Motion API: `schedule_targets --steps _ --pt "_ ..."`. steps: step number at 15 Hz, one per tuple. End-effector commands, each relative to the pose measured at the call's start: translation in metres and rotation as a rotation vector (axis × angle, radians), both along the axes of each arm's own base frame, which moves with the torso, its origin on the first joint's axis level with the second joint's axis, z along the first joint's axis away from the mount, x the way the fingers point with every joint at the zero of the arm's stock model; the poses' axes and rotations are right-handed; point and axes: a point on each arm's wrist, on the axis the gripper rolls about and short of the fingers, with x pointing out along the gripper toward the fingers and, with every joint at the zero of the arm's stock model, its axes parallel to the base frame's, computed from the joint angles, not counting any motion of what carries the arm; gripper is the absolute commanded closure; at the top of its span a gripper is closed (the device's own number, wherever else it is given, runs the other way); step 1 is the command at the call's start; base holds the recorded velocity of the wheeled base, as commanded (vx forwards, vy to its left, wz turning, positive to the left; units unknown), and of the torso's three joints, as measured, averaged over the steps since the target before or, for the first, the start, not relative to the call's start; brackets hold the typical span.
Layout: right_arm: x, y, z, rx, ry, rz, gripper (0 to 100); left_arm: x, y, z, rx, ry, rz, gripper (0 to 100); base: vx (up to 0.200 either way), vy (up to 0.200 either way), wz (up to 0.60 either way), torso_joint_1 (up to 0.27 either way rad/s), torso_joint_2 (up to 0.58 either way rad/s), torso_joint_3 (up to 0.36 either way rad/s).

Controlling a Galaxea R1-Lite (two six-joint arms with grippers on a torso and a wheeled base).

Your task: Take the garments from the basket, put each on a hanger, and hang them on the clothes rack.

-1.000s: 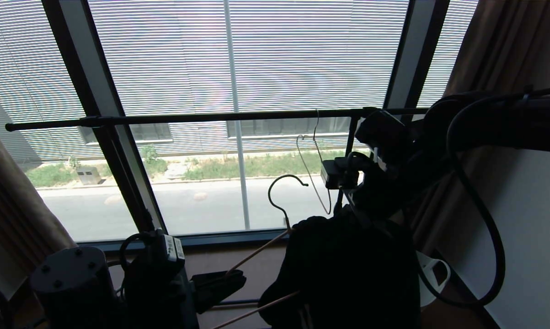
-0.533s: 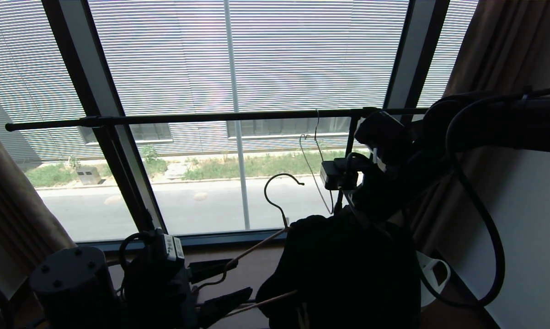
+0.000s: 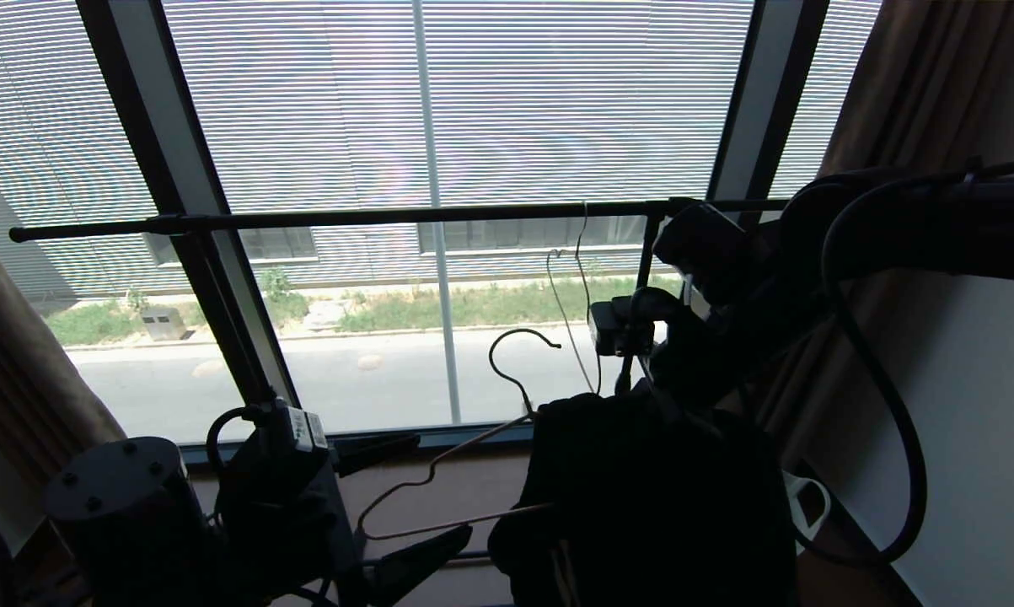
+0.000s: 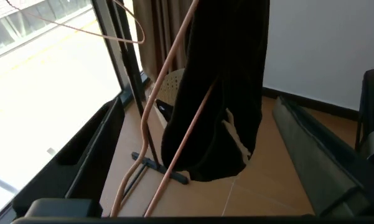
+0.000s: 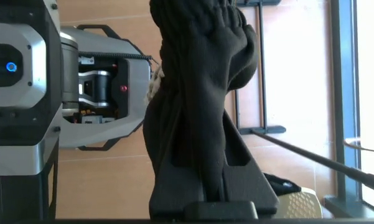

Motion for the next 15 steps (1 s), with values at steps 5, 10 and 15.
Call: schedule_targets --steps 5,10,15 --pt "-0.005 -0.019 0.027 -0.054 -0.022 -0.269 100 -0.001 0.029 0.016 -0.269 0.277 0.146 0 0.0 0.0 0.0 0.0 0.0 0.0" --pt "-0.004 -0.039 0.038 0.112 0.053 -0.434 100 -0.003 0.037 -0.003 -0.411 0.77 0.281 0 0.0 0.0 0.0 0.0 0.0 0.0" --pt "-0.026 -0.066 0.04 0.347 0.014 -0.38 100 0.005 0.035 0.01 -0.39 0.971 0.371 0 0.0 0.0 0.0 0.0 0.0 0.0"
